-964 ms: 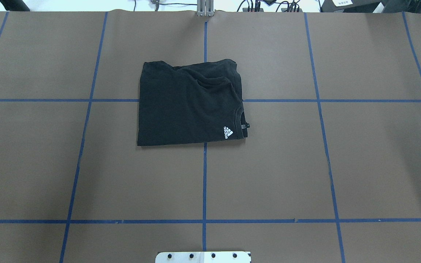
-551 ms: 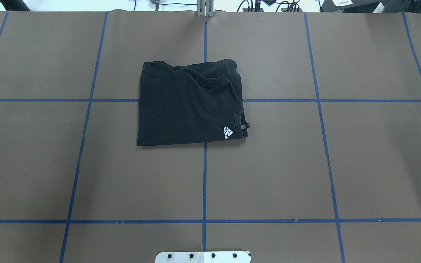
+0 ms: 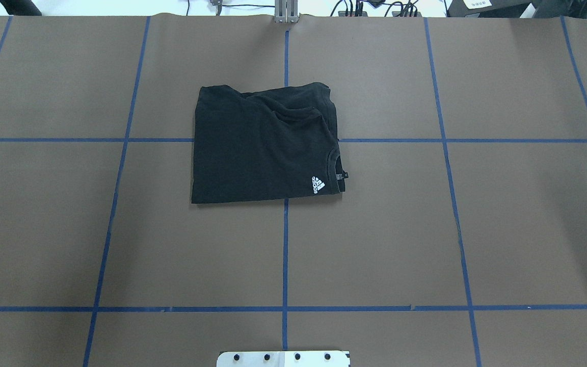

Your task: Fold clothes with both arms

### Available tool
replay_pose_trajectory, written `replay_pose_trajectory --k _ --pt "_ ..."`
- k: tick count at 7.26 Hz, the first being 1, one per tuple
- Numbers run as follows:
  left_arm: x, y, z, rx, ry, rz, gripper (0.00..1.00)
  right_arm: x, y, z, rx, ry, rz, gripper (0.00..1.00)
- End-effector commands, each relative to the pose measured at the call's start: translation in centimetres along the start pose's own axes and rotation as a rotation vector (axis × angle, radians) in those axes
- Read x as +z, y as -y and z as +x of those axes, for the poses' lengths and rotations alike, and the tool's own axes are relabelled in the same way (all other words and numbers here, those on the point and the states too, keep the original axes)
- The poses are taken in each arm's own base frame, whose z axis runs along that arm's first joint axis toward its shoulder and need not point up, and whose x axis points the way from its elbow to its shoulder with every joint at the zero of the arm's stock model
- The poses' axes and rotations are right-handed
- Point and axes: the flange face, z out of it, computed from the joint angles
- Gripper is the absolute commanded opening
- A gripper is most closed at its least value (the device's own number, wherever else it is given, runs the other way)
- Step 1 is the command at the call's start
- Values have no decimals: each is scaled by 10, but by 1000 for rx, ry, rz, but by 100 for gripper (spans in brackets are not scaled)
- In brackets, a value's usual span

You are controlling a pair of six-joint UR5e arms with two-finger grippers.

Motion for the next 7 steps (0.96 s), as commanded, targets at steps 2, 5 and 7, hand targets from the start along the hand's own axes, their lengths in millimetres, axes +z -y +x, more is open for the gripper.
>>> replay_pose_trajectory --k 2,5,7 --pt "0 0 0 0 0 0 100 0 0 0 -1 0 -1 100" --pt "0 0 -1 -2 -1 0 100 2 -3 2 3 0 -6 100" --pt "0 0 0 0 0 0 100 2 -3 2 3 0 -6 100"
